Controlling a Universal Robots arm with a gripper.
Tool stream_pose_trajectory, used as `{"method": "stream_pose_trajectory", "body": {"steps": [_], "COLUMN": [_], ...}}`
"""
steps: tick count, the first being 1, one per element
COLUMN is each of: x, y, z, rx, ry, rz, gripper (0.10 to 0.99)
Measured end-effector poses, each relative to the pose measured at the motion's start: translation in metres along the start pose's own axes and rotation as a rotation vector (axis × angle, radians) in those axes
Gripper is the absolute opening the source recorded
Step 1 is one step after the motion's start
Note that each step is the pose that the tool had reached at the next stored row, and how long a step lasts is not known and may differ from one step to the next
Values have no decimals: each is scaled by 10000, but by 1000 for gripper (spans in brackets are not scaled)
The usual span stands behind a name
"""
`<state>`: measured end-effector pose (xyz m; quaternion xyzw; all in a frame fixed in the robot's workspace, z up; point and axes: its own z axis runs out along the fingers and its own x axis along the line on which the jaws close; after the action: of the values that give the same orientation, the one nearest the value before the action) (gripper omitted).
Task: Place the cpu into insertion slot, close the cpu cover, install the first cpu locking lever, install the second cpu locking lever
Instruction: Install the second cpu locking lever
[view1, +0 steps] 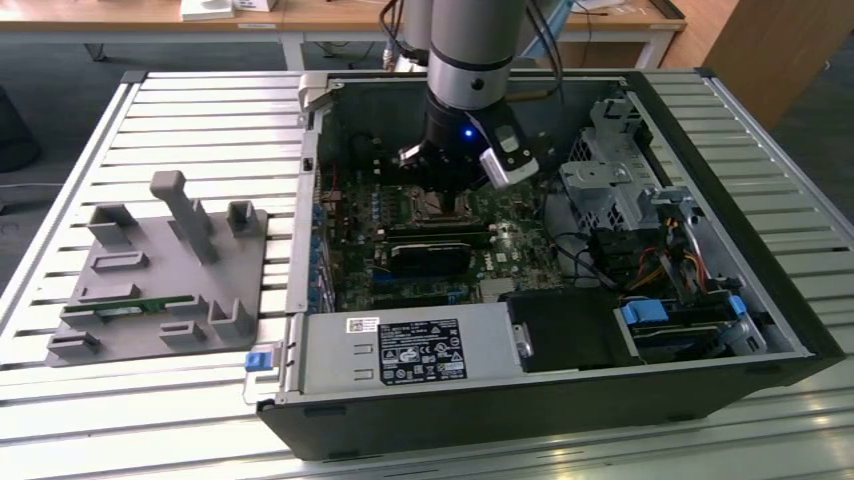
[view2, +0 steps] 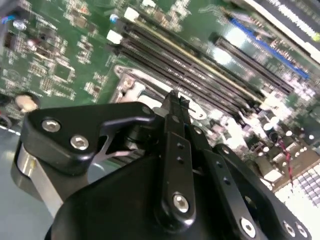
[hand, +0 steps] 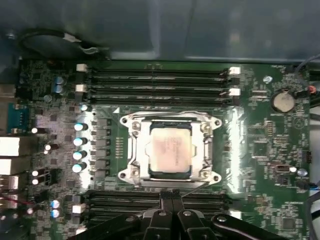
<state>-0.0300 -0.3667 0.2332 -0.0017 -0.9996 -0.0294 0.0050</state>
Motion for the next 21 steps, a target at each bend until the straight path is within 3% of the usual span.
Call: {"method": "stream_pose_trajectory", "body": {"steps": [3, 7, 11, 16, 18, 21], "x": [85, 85, 86, 109, 133, 155], "y": [-5, -12, -75, -122, -135, -142], "z": [22, 78, 82, 78, 78, 93], "rx": [1, -18, -203, -565, -627, -642], "ry": [2, 72, 72, 75, 75, 74], "rz": [2, 5, 2, 0, -3, -3], "gripper": [106, 106, 106, 106, 106, 106]}}
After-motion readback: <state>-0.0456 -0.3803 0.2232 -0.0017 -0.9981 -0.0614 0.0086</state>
